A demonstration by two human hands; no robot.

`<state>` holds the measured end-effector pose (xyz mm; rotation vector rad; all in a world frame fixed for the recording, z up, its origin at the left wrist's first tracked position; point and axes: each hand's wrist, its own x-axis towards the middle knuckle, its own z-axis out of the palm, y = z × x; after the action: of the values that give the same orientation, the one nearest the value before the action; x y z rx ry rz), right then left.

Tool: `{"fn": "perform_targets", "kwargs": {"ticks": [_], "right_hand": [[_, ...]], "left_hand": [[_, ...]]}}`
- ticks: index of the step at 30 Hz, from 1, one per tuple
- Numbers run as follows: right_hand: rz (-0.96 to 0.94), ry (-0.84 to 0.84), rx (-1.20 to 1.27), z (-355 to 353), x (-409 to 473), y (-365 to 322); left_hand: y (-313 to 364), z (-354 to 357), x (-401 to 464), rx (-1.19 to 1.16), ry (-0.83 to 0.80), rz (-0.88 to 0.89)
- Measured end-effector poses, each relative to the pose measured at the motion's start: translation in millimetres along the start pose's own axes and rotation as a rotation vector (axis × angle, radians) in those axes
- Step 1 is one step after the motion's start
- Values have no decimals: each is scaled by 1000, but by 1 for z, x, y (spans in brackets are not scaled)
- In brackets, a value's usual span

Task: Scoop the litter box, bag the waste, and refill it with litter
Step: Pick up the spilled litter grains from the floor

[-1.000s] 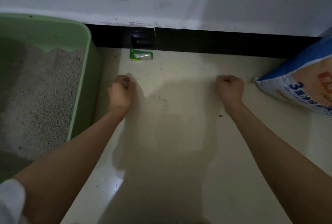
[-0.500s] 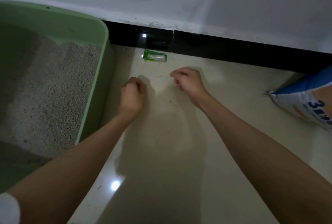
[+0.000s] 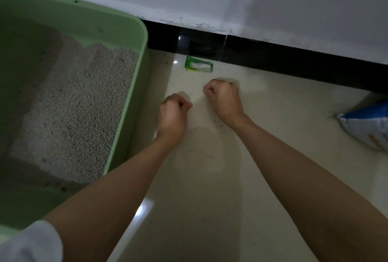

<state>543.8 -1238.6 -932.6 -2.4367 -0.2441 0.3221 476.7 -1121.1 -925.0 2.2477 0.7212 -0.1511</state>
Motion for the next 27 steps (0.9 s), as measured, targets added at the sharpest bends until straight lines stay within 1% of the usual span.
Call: {"fn": "perform_targets", "kwargs": {"ticks": [2,6,8,9,10,11,13,16,18,21,23,27], "right_hand": [[-28,-6,-53,-1,0,-1],[-97,-56,-253,0,4,-6],[-88,-70,-261,1,5,-7],[-57,-57,-216,1,4,-6],[-4,-22,-117,0,4,-5],[57,27,-2,-2,2,-4],[146,99,165,-6,1,-3],[147,70,155,-8,-2,-3],[90,28,113,-6,-3,-6],[43,-18,59,2,-4,-9],[29,-4,49,6,-2,-9],[6,25,24,7,0,-10]], "left_hand": [[2,-1,-1,50,-17,5],[9,-2,-3,231,-77,34],[9,-4,-7,207,-72,58],[8,-6,-10,149,-54,78],[5,-9,-14,68,-32,82],[3,-13,-19,-23,-15,55],[-2,-20,-31,-227,-4,-68],[-9,-25,-54,-581,-9,-262],[-10,-30,-63,-652,-18,-344],[-13,-38,-63,-651,-20,-421],[-19,-41,-61,-575,-7,-439],[-30,-41,-62,-380,-23,-399]]}}
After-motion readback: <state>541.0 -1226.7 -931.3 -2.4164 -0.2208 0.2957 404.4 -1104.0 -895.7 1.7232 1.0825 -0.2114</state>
